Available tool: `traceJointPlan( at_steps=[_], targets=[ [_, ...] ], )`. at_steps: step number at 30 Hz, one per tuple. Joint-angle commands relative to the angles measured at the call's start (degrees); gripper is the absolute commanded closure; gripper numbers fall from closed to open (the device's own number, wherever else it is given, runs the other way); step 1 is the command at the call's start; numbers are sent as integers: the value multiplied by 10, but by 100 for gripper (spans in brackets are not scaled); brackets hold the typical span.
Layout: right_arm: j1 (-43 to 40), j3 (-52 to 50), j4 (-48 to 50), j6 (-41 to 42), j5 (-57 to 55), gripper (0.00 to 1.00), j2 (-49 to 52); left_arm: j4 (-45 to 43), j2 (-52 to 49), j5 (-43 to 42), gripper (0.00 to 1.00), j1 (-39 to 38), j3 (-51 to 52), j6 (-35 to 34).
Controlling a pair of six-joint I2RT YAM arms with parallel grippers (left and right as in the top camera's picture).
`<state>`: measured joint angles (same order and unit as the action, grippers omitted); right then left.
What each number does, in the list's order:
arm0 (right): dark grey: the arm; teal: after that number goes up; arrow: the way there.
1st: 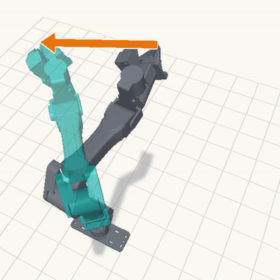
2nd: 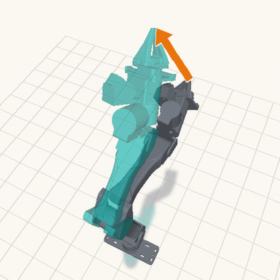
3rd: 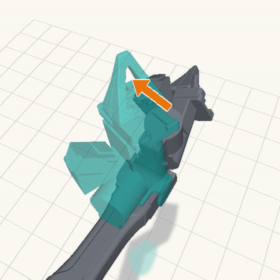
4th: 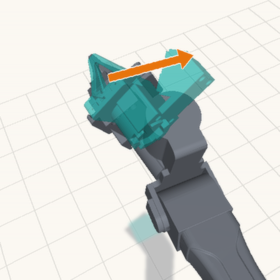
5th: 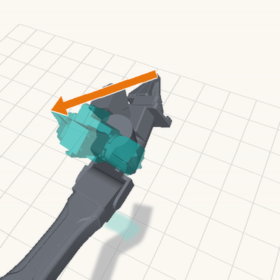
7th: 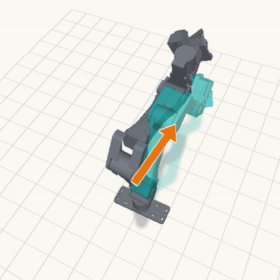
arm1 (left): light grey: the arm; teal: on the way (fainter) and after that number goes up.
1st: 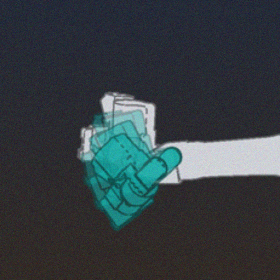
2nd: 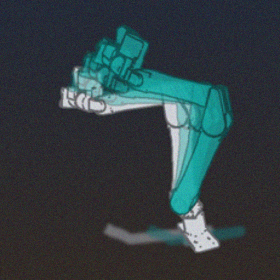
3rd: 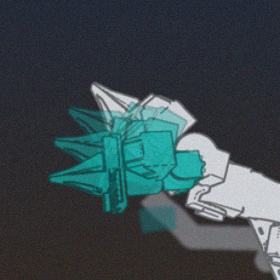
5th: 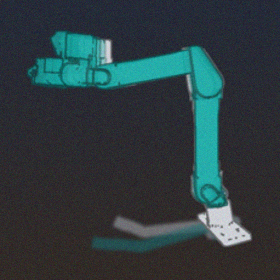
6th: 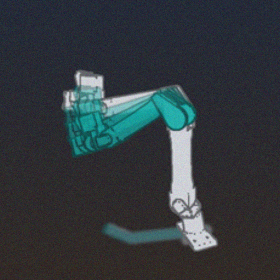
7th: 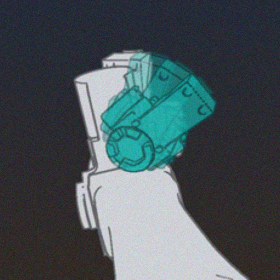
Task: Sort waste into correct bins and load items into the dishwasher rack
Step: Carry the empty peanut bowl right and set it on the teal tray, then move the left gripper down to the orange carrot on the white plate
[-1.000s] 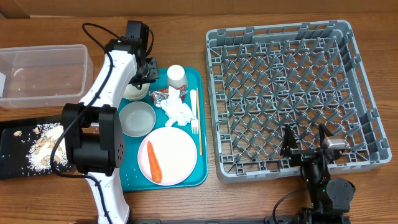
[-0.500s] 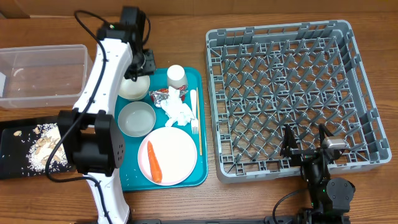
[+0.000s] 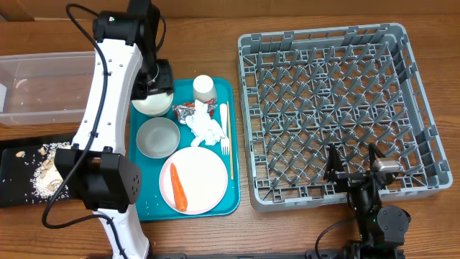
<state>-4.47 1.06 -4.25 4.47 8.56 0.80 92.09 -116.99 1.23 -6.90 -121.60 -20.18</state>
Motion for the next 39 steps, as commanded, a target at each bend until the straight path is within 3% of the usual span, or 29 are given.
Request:
traceJointPlan(
  at_steps=[1,11,18,19,21,28,32,39],
  targets=[
    [-2,-6,3,-2,-4,0,-6,16,16,-17,76,-6,-9,-4],
    [-2,-6,3,-2,-4,0,-6,47,52,-26,67,-41,-1,-3],
    [-2,-6,3,-2,-4,0,-6,47,132,-10,59,-95,16,-17],
    [-2,-6,3,-2,-4,0,-6,47,143,-10,48,-100,22,-17],
    [-2,-6,3,-2,-4,0,-6,47,165,-11,0,-107,44,-27],
    [-2,-6,3,-2,-4,0,-6,40,231,-28,0,-111,210,-82],
    [-2,-6,3,-2,-4,0,-6,-22,268,-31,0,-112,333,-117],
    [-2,-6,3,-2,-4,0,-6,-158,300,-117,0,-111,502,-127]
  ],
)
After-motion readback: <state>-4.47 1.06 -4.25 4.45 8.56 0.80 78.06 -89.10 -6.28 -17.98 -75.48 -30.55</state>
